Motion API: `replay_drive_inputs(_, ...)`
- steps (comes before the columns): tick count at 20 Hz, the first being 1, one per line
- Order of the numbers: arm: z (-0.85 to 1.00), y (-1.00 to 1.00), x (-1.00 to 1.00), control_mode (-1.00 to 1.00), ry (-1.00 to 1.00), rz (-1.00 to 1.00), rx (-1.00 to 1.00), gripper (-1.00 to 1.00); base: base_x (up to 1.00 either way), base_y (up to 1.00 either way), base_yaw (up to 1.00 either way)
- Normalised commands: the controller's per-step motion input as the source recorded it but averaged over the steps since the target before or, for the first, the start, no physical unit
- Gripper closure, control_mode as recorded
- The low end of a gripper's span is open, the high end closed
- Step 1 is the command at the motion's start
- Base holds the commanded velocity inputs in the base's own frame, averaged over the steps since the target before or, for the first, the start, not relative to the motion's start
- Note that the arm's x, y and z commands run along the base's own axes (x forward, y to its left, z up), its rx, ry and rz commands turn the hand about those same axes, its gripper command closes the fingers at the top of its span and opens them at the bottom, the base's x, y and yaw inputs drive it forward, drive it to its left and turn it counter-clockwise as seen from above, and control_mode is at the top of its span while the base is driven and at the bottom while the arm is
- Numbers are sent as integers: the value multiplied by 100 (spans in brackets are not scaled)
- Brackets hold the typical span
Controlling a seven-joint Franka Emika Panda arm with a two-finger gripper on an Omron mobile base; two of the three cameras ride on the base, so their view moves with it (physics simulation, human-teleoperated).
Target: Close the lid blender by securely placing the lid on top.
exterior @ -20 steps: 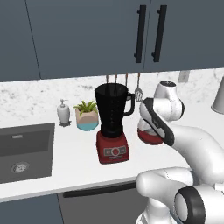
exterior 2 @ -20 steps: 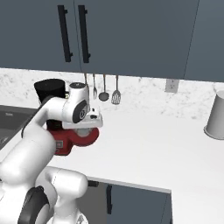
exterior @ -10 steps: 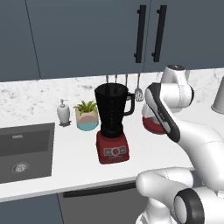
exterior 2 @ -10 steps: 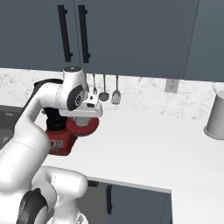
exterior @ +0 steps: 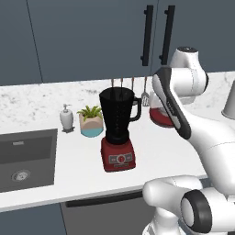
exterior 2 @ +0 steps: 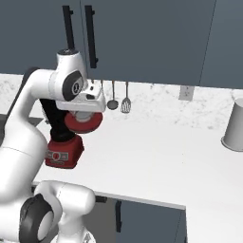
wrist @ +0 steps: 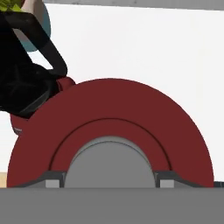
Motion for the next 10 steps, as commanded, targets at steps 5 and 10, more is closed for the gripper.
replay_drive_inputs(5,53,27,-12,-100,0,-1,0,100,0,0,0)
replay_drive_inputs(10,47,29,-13,-100,0,0,-3,100,0,0,0)
